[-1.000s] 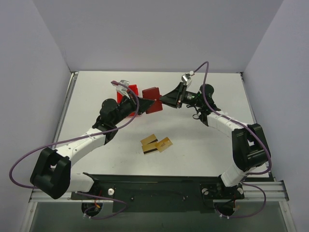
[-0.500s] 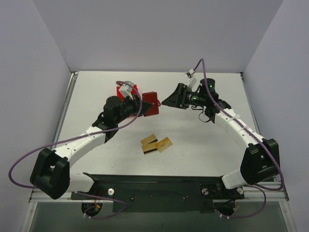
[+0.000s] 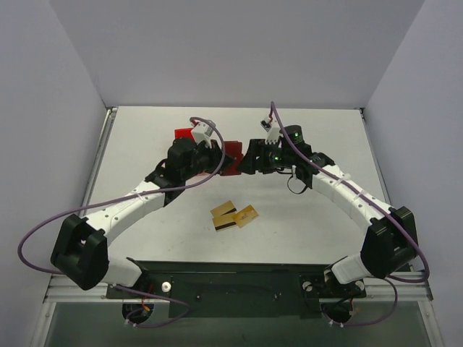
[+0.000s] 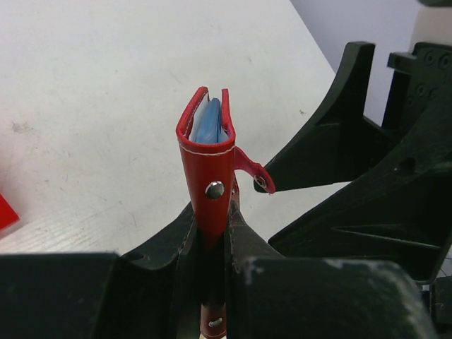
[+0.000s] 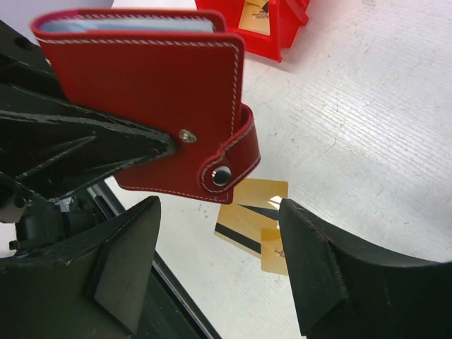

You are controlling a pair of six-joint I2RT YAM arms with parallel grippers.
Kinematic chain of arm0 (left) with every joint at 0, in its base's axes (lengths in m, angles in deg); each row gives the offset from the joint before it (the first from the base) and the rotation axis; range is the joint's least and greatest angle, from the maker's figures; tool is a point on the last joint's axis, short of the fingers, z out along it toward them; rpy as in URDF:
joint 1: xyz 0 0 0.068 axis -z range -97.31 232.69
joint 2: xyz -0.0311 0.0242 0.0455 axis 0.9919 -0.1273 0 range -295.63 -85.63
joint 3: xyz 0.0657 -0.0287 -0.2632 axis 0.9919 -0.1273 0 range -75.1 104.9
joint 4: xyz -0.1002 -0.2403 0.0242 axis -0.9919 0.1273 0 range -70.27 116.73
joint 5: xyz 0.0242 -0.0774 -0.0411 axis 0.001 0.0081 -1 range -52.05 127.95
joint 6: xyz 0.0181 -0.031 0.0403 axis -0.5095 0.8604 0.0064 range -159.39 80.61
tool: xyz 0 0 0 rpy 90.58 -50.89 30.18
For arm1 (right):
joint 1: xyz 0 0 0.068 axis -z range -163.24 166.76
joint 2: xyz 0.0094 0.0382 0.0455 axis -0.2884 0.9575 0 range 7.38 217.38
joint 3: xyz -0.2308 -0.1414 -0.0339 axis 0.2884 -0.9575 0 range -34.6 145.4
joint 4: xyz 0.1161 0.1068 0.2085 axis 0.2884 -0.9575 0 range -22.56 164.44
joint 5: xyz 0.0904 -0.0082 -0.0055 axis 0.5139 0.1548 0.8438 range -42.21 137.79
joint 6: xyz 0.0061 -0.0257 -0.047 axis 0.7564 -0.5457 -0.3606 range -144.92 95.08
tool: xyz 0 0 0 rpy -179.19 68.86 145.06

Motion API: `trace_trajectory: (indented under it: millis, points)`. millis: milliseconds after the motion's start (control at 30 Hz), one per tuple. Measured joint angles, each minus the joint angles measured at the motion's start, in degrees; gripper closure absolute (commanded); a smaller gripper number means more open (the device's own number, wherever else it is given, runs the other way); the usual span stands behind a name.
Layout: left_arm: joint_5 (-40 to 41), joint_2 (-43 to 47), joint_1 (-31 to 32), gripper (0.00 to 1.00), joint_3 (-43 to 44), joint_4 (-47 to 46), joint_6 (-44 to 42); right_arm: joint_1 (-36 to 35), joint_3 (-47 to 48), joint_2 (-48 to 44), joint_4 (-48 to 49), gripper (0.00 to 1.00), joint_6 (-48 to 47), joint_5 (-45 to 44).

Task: Put the credit cards into the card holder
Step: Open the card holder.

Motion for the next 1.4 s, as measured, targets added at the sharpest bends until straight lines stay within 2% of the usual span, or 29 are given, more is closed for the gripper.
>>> trace_trajectory:
  millis: [333,633,833,1000,1100,1167,1267,1300,1367,1400]
  points:
    - [-3.04,-1.95,0.74,1.00,0.74,2.36,-0.46,-0.35,0.24,0.09,-0.98,0.55,-0.90,-6.56]
    - [-6.21,-2.86,0.74,1.00,1.01,2.34,-0.46,-0.35,0.87,0.76,-4.35,0.65,-1.20,-13.16]
    - [-7.91,-3.23,0.74,1.00,1.01,2.21,-0.42,-0.33,0.87,0.76,-4.66,0.82,-1.18,-14.23]
    - [-8.72,-3.85,0.74,1.00,1.01,1.92,-0.31,-0.33,0.90,0.76,-4.17,0.91,-0.72,-12.26]
    - [-8.94,-3.91,0.74,1.00,1.01,1.84,-0.15,-0.31,0.90,0.76,-3.96,1.00,-0.55,-11.58]
    - [-8.92,-3.91,0.72,0.92,1.01,1.70,-0.11,-0.20,0.90,0.76,-3.89,1.00,-0.48,-11.26]
    - [-8.74,-4.04,0.46,0.73,1.01,1.42,0.35,0.35,0.87,0.76,-3.85,1.00,0.31,-10.99]
    - [-8.57,-4.28,0.33,0.70,1.01,1.14,0.70,0.83,0.87,0.76,-3.80,1.00,0.98,-10.78]
    - [-8.35,-5.38,-0.09,0.57,1.11,0.04,1.66,2.01,0.66,0.76,-3.54,1.00,2.14,-9.90]
    - [-8.24,-6.40,-0.31,0.48,1.60,-0.44,2.03,2.82,0.44,0.76,-3.28,1.00,2.80,-9.31]
